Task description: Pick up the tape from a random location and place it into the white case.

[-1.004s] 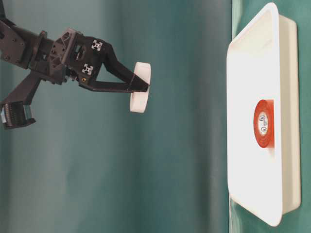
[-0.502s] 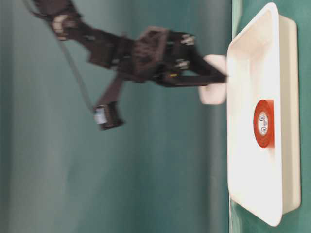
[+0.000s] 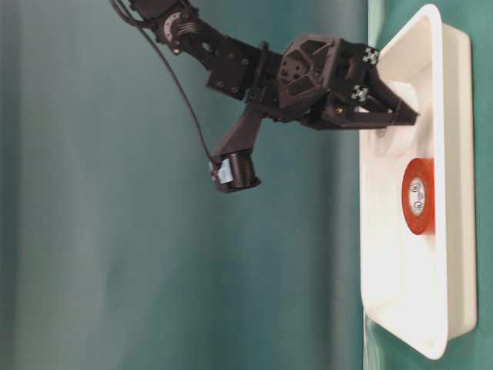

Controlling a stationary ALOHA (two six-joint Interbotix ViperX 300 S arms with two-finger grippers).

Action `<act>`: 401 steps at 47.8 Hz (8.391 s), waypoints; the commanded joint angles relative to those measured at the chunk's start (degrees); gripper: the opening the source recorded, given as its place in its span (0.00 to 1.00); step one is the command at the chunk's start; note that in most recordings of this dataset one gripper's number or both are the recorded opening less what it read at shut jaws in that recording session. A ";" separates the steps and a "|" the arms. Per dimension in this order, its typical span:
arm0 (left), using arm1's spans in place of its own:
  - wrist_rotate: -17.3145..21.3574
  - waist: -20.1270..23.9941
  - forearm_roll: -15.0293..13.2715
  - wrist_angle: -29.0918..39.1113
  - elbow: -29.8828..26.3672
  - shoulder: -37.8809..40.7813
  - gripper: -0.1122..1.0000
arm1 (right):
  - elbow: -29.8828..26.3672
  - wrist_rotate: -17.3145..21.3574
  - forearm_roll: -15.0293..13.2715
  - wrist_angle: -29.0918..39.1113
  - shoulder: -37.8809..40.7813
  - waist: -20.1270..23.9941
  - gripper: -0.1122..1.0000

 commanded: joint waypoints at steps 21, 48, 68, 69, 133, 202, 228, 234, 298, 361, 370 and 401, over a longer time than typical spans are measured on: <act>-0.18 0.09 -0.18 -0.53 -0.88 0.18 0.99 | -0.44 0.09 0.00 -0.88 0.18 -0.44 0.40; -0.18 0.09 -0.18 -0.53 -0.88 0.18 0.99 | -0.35 0.97 0.09 -0.35 0.18 -0.44 0.44; -0.18 0.09 -0.18 -0.53 -0.88 0.18 0.99 | -0.79 1.76 -0.62 1.23 -2.55 -0.44 0.90; -0.18 0.09 -0.18 -0.53 -0.88 0.18 0.99 | -1.05 1.76 -0.62 1.76 -2.90 -0.44 0.91; -0.09 0.09 -0.18 -0.35 -0.88 0.18 0.99 | -11.43 7.82 -5.01 21.62 -17.31 15.73 0.90; -0.09 0.09 -0.18 -0.70 -0.79 0.09 0.99 | 26.46 12.48 -4.75 -18.72 -46.41 17.67 0.90; -0.09 -0.26 -0.18 -0.70 -0.79 0.18 0.99 | 39.38 15.91 -4.66 -43.24 -39.81 12.66 0.90; -0.09 -0.26 -0.18 -0.70 -0.70 0.18 0.99 | 39.29 15.91 -4.66 -43.15 -39.55 12.66 0.90; -0.88 -23.55 -0.53 -2.90 -0.79 0.79 0.98 | 37.27 15.91 -4.83 -41.40 -39.55 12.66 0.89; 1.76 -25.14 -0.26 -9.32 -19.78 26.10 0.98 | 36.56 15.47 -5.10 -39.29 -39.55 12.66 0.89; 1.76 -25.14 -0.26 -9.05 -19.78 26.10 0.98 | 36.56 15.47 -5.01 -39.29 -39.55 12.66 0.89; 0.79 -25.40 -0.26 9.76 -28.39 29.44 0.98 | 36.12 15.38 -5.10 -37.97 -39.55 12.66 0.89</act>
